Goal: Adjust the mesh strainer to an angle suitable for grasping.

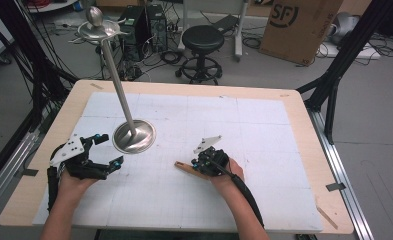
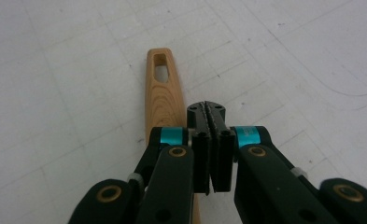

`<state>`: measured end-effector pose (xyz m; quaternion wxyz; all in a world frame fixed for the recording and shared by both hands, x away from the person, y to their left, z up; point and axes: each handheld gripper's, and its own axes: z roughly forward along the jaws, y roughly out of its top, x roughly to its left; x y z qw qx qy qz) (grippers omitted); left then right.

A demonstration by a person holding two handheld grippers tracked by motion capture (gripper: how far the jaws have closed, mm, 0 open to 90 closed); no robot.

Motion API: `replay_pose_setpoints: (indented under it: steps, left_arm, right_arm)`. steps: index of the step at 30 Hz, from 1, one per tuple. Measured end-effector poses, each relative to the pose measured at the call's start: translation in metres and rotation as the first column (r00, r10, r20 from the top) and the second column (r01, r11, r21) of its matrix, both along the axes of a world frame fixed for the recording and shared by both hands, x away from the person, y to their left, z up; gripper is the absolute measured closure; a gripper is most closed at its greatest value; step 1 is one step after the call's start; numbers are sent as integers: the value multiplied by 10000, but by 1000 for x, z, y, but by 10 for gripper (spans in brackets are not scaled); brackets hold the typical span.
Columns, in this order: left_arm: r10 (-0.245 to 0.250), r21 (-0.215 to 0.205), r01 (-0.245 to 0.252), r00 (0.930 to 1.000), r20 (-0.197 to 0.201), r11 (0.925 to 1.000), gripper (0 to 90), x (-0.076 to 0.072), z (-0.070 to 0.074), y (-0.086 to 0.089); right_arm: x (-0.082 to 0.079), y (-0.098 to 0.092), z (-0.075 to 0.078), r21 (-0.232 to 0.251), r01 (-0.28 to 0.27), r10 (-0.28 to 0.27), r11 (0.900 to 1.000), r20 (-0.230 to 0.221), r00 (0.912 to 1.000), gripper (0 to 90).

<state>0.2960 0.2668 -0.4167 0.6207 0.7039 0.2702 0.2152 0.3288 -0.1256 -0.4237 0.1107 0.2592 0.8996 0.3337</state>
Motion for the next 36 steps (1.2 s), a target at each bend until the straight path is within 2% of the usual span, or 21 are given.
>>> replay_pose_setpoints:
  steps: [5, 8, 9, 10, 13, 14, 15, 17, 20, 24, 31, 36]
  left_arm:
    - [-5, 42, 5, 10000, -2, 10000, 32, 0, 0, 0]
    - [-18, 82, 18, 10000, 1, 10000, 32, 0, 0, 0]
    - [-5, 114, 5, 10000, -9, 9999, 32, 0, 0, 1]
    - [-5, 158, 5, 10000, -9, 9999, 32, 0, 0, 1]
    - [-18, 249, 19, 10000, -29, 9997, 32, 0, 0, 0]
    - [-27, 279, 29, 10000, -63, 9996, 32, 0, -1, 0]
    - [-20, 305, 22, 10000, -52, 9995, 32, 0, -1, -1]
    - [-59, 279, 60, 10000, -58, 9996, 32, 0, -1, -2]
    - [-120, 276, 121, 9999, -53, 9995, 32, -1, -1, -3]
    - [-159, 263, 161, 9999, -55, 9995, 32, 0, -1, -4]
    - [-278, 287, 281, 9996, -110, 9992, 32, 2, -3, -6]
    - [-323, 168, 322, 9995, 45, 9993, 32, 2, -1, -4]
  right_arm:
    - [-3, -11, 8, 544, 229, -244, 9983, 279, 9993, 811]
    - [-8, -21, 13, 1094, 168, -227, 9939, 532, 9983, 768]
    - [-13, -29, 16, 1474, 139, -231, 9890, 613, 9979, 741]
    - [-15, -33, 17, 1659, 178, -296, 9860, 688, 9972, 723]
    - [-18, -42, 18, 1991, 274, -453, 9796, 860, 9953, 675]
    - [-22, -51, 20, 2326, 416, -678, 9717, 1061, 9920, 611]
    - [-23, -55, 20, 2483, 544, -855, 9672, 1164, 9895, 607]
    - [-24, -62, 21, 2718, 624, -953, 9603, 1094, 9894, 577]
    - [-25, -68, 22, 2790, 721, -1110, 9576, 1264, 9858, 539]
    - [-29, -75, 22, 2466, 627, -1073, 9671, 1718, 9793, 497]
    - [-28, -86, 25, 2835, 980, -1527, 9540, 1778, 9721, 452]
    - [-28, -88, 26, 3052, 977, -1550, 9473, 1694, 9733, 416]
